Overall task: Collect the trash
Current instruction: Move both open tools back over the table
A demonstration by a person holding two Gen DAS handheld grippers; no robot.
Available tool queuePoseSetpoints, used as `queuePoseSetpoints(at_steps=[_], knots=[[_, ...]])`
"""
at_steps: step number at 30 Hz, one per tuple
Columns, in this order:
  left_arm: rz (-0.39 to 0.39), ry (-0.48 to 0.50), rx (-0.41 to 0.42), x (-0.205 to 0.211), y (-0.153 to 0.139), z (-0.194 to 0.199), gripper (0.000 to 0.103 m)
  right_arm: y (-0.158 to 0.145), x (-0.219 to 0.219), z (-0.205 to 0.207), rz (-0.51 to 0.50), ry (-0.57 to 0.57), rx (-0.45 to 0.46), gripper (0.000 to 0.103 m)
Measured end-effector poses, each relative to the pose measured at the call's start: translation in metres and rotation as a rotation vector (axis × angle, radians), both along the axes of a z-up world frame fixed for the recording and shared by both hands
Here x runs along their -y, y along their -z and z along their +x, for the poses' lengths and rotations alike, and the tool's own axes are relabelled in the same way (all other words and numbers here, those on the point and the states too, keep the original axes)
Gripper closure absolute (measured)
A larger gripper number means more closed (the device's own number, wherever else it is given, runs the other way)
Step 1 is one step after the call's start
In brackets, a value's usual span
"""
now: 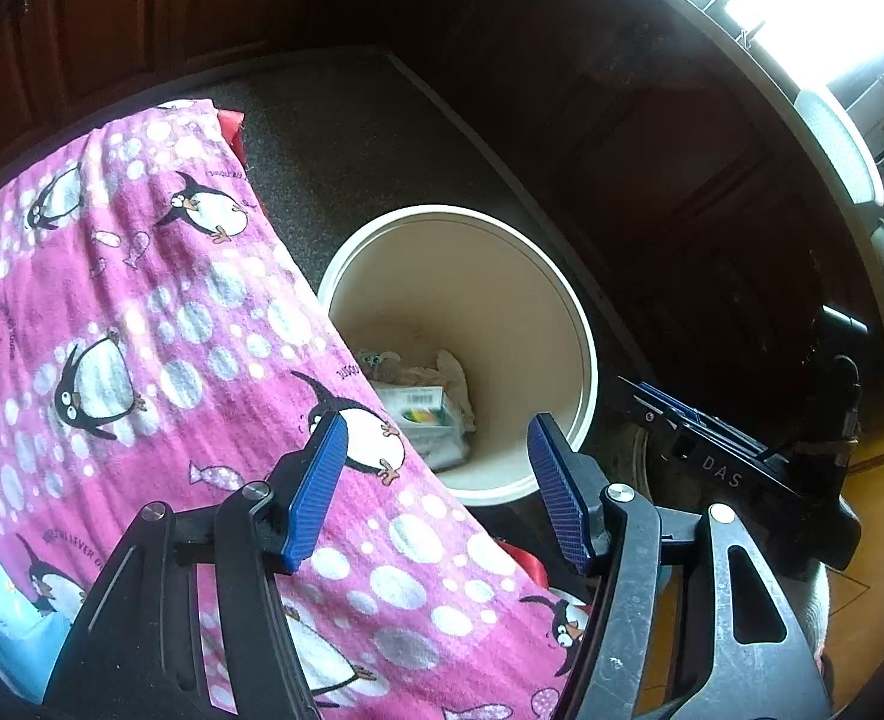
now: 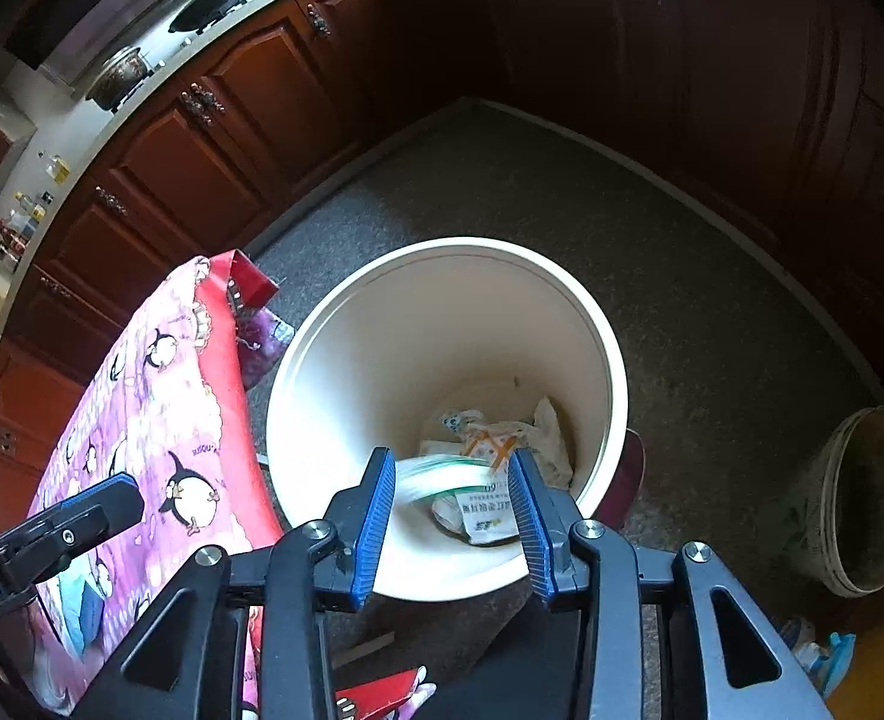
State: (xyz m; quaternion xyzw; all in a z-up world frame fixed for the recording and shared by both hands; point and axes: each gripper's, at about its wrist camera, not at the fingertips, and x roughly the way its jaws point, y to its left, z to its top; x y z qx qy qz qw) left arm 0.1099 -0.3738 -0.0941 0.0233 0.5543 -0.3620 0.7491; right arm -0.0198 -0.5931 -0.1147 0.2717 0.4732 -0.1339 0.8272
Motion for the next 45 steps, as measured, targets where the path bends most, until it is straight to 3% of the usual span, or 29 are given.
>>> queuePoseSetpoints(at_steps=[26, 36, 45], knots=[[0.037, -0.068, 0.120, -0.072, -0.043, -0.030, 0.042, -0.027, -0.053, 0.008, -0.005, -0.097, 0.045, 0.057], [0.045, -0.147, 0.113, -0.122, -0.055, -0.038, 0.042, -0.042, -0.092, 0.017, 0.006, -0.187, 0.076, 0.055], [0.090, -0.254, 0.107, -0.193, -0.053, -0.033, 0.042, -0.043, -0.138, 0.032, 0.046, -0.292, 0.082, 0.054]])
